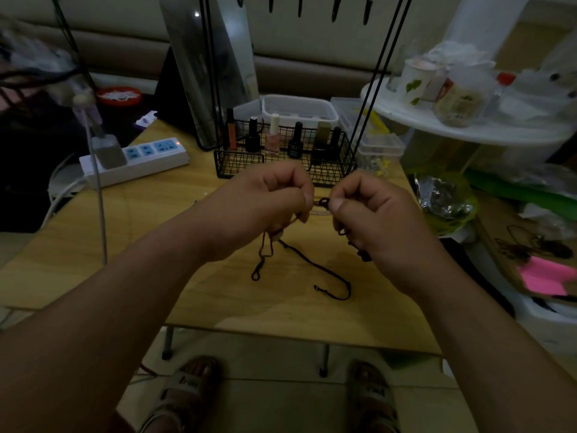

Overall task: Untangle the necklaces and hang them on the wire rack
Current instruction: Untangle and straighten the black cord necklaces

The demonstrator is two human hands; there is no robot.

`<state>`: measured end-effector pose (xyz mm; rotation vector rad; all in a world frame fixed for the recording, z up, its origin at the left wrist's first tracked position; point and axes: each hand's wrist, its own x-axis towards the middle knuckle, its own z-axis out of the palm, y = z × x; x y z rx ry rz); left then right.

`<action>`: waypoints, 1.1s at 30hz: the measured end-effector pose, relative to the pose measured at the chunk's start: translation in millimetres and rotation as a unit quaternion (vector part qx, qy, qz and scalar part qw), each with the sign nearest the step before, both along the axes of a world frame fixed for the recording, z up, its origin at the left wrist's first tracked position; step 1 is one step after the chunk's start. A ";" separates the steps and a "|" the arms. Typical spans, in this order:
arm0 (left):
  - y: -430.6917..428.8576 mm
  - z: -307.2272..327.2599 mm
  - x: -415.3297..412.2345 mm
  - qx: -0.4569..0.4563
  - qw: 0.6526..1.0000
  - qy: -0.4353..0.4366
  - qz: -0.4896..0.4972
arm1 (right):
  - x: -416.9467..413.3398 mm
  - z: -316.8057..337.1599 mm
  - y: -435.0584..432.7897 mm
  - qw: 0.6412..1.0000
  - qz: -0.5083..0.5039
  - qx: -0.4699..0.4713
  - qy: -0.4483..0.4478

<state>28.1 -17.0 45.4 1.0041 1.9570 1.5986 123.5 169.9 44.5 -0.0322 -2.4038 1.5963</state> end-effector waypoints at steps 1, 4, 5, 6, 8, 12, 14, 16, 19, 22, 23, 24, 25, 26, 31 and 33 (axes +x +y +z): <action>1.0 0.2 0.4 0.007 1.000 -0.015 0.004 | 0.3 0.8 0.5 1.000 0.000 -0.013 -0.001; 3.7 0.3 1.5 -0.003 0.999 -0.046 -0.004 | 1.3 1.9 1.5 1.000 -0.003 -0.025 0.001; 4.5 0.2 2.0 -0.010 0.999 -0.045 -0.010 | 1.3 1.8 1.3 1.000 -0.004 -0.026 0.004; 4.9 0.1 2.7 -0.016 0.999 -0.040 -0.014 | 1.1 1.3 1.2 1.000 -0.006 -0.026 0.009; 5.1 0.5 3.3 -0.024 0.999 -0.034 -0.017 | 0.4 0.0 1.5 1.000 -0.011 -0.016 0.022; 3.8 2.2 4.2 -0.029 0.999 -0.042 -0.019 | 0.3 -2.9 4.9 0.998 -0.006 0.026 0.054; 3.4 2.3 4.6 -0.018 1.000 -0.023 0.001 | 0.9 -3.6 7.0 0.996 -0.006 0.063 0.058; 3.3 1.2 3.9 -0.005 1.000 0.001 0.027 | 1.0 -2.9 7.6 0.994 -0.009 0.090 0.053; 4.7 0.0 2.8 0.010 0.999 0.001 0.037 | 1.5 -0.1 6.6 0.999 -0.021 0.037 0.033; 6.8 -1.4 1.1 0.036 0.998 -0.030 0.029 | 1.5 3.0 9.8 0.995 -0.037 -0.087 0.019; 7.7 -1.7 0.5 0.042 0.998 -0.039 0.027 | 1.2 3.6 12.2 0.993 -0.040 -0.112 0.020; 8.3 -1.9 -0.1 0.044 0.998 -0.045 0.025 | 0.7 4.0 14.6 0.991 -0.040 -0.130 0.020; 8.9 -2.1 -0.8 0.040 0.998 -0.047 0.022 | 0.5 4.2 16.3 0.989 -0.039 -0.143 0.015; 9.2 -1.8 -0.9 0.029 0.998 -0.045 0.020 | 0.4 4.1 17.9 0.987 -0.037 -0.153 0.009; 5.5 1.6 -0.3 -0.027 0.999 -0.015 0.022 | 2.0 6.1 26.9 0.982 -0.034 -0.185 0.000; 1.7 2.1 -2.8 -0.002 0.999 -0.037 0.027 | 3.1 8.6 32.0 0.979 -0.042 -0.198 0.002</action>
